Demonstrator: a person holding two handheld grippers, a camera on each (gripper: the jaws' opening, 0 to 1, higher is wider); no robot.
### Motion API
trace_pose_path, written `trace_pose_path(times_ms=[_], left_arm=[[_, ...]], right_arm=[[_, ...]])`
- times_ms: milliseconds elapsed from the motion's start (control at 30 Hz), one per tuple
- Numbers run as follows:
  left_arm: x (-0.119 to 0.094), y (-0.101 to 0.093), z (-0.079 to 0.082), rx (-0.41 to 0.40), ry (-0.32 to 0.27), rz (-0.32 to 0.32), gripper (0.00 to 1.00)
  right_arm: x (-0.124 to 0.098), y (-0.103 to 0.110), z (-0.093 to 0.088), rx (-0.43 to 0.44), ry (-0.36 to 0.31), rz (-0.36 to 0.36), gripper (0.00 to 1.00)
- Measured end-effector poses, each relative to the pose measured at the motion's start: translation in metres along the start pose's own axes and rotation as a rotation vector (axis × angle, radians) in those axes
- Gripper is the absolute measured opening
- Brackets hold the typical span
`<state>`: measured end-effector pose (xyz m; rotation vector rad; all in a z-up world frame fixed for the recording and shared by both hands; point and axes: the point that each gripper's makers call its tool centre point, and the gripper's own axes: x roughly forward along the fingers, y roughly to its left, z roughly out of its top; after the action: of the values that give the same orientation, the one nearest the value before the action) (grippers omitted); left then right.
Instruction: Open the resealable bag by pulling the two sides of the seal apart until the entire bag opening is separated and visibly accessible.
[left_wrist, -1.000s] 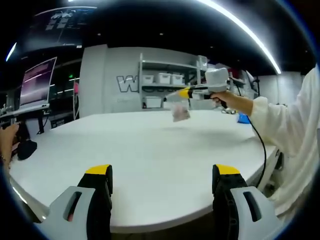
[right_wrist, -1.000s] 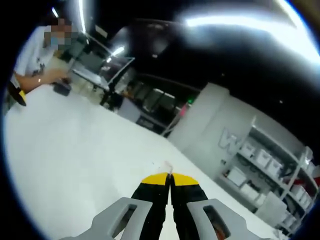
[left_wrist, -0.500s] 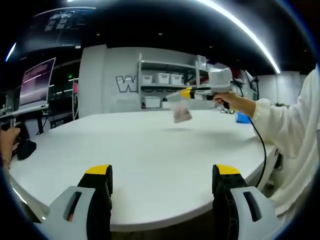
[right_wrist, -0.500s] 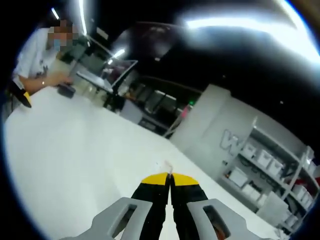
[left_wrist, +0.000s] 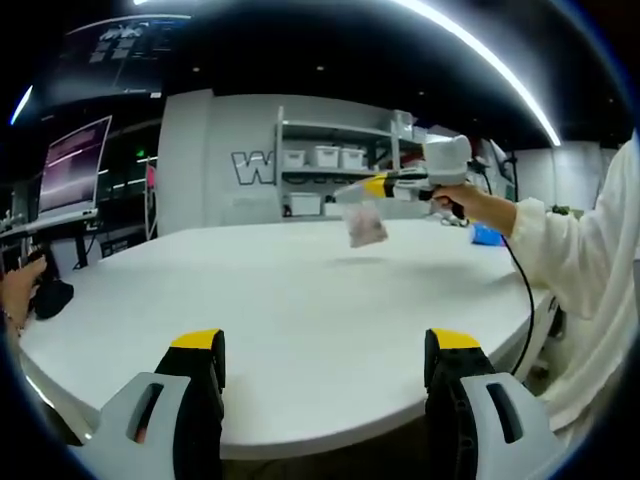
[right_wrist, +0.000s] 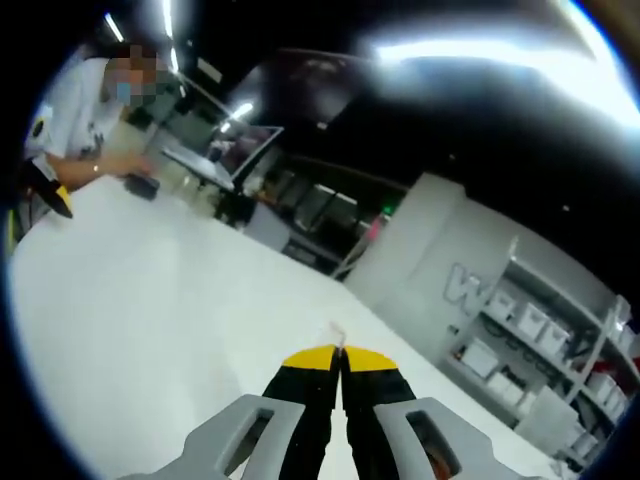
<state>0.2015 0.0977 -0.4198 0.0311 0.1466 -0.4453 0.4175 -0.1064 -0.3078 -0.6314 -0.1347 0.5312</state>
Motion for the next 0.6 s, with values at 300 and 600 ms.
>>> trace_pose_path(times_ms=[300,600], left_arm=[[0.001,-0.003,0.001,-0.003,-0.004,-0.011,0.80],[-0.001,-0.005,0.001,-0.003,-0.006,-0.015,0.80]], right_arm=[[-0.008,0.004,0.003,-0.007,-0.007,0.008,0.00],[-0.015,0.007,0.005,-0.017,-0.016,0.010,0.00]])
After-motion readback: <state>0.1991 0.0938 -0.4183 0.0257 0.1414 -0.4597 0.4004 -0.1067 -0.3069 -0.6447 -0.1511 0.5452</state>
